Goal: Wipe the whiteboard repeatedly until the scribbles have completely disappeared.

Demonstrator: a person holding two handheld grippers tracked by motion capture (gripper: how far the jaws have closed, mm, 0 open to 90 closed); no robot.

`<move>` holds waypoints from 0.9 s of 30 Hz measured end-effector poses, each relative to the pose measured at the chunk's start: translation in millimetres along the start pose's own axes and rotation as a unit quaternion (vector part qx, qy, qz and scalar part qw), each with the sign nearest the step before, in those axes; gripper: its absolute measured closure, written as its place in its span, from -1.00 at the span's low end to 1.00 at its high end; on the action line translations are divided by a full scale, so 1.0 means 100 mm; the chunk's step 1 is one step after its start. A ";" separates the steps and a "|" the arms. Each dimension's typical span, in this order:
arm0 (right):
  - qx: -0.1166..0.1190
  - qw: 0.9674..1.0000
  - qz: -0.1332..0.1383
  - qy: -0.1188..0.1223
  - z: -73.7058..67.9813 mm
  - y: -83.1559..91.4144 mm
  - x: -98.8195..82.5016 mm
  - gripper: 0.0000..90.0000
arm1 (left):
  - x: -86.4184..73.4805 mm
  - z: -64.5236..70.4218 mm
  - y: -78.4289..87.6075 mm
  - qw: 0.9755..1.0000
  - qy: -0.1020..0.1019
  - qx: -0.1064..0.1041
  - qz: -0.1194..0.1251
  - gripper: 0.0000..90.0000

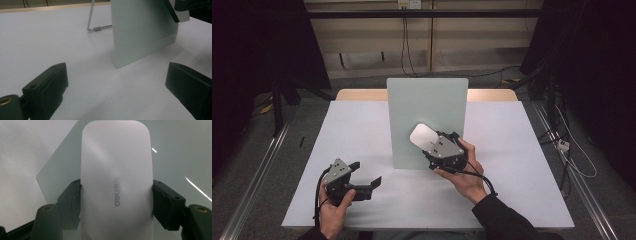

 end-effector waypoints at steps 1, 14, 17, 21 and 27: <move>0.000 1.000 0.000 0.002 -0.01 -0.01 0.00 -0.30 | 0.00 0.00 0.00 1.000 0.000 -0.001 0.001 -0.90; 0.049 0.999 -0.012 0.009 -0.30 -0.17 -0.03 -0.30 | 0.00 0.00 0.00 1.000 0.000 -0.002 0.000 -0.90; 0.057 0.998 -0.013 0.009 -0.31 -0.17 -0.04 -0.30 | 0.00 -0.01 0.00 1.000 0.001 -0.001 0.000 -0.90; 0.070 0.998 -0.009 0.000 -0.29 -0.15 -0.04 -0.30 | 0.00 -0.01 0.00 1.000 0.002 0.000 0.000 -0.90; 0.079 0.997 -0.007 -0.006 -0.26 -0.12 -0.05 -0.30 | -0.01 -0.01 0.00 1.000 0.002 0.000 -0.002 -0.90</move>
Point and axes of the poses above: each handheld gripper's, and its own axes: y roughly backward along the jaws, x roughly out of its top, z roughly to its right, the point moved 4 cm from there along -y, roughly forward along the jaws, and after that the axes turned 13 degrees about -z, right-handed, at the moved point
